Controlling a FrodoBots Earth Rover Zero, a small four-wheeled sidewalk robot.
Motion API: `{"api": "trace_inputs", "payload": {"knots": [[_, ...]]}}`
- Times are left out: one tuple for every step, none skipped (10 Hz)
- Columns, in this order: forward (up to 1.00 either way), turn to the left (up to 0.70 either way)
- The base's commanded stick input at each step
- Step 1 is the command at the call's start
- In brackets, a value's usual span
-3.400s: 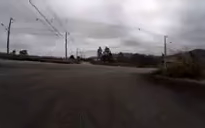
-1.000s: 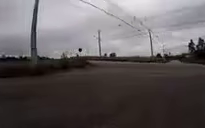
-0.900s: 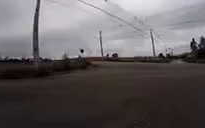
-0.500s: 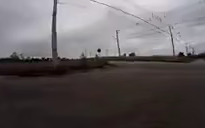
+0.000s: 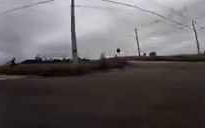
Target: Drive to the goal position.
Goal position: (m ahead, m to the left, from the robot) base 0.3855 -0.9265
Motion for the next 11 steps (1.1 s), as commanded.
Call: {"api": "trace_inputs", "payload": {"knots": [[0.0,0.0],[0.0,0.0],[0.0,0.0],[0.0,0.0],[0.0,0.0],[0.0,0.0],[0.0,0.0],[0.23,0.0],[0.45,-0.1],[0.45,-0.27],[0.45,-0.27]]}}
